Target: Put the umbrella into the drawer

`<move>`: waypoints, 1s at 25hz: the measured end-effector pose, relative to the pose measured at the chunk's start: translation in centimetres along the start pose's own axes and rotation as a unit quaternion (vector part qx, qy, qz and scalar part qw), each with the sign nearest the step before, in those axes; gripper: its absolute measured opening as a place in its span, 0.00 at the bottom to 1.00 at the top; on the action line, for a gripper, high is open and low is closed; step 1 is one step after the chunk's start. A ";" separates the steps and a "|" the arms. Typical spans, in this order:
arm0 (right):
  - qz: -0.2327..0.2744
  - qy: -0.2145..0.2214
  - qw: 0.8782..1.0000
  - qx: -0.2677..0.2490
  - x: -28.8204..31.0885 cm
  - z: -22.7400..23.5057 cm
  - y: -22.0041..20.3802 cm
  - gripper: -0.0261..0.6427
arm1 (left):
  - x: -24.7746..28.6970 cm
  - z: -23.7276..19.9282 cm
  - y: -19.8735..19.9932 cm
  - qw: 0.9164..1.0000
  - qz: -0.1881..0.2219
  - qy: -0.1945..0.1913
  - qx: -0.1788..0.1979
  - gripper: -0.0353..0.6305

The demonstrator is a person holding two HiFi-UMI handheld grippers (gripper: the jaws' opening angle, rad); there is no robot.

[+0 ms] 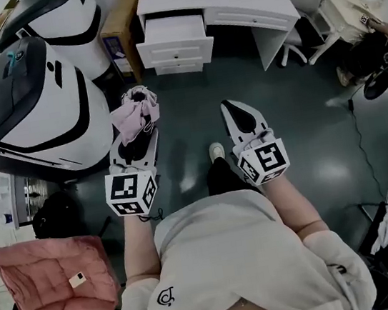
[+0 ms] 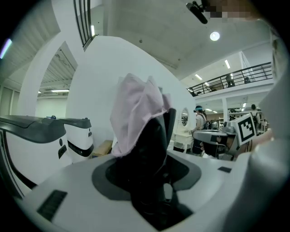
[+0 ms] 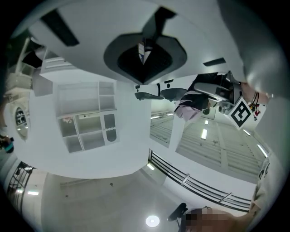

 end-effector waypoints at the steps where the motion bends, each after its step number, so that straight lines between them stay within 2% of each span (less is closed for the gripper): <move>1: 0.004 0.005 1.000 0.004 1.2 1.2 0.1 0.05 | 1.2 -0.3 0.5 1.000 0.000 0.007 0.000 0.38; 5: 0.016 0.028 0.999 0.005 6.4 6.0 0.5 0.05 | 6.7 -2.0 2.5 0.999 -0.002 0.034 0.000 0.38; 14: -0.015 0.065 0.998 0.000 16.2 17.2 -0.2 0.05 | 20.8 -3.7 6.1 0.998 -0.007 0.059 -0.018 0.38; 19: -0.034 0.065 0.997 0.009 19.6 20.6 -1.5 0.05 | 26.5 -4.2 6.6 0.998 -0.024 0.049 -0.027 0.38; 25: -0.051 0.052 0.997 0.024 24.3 23.6 -3.0 0.05 | 32.9 -6.7 6.3 0.998 -0.055 0.024 -0.009 0.38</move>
Point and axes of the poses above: the fingertips, and each gripper's own axes: x forward along the fingers, z to its right, y out of its top, the point moved 1 cm from there along -x, backward along the fingers, and after that the axes turned 4 degrees about -z, right-handed, at the moved point
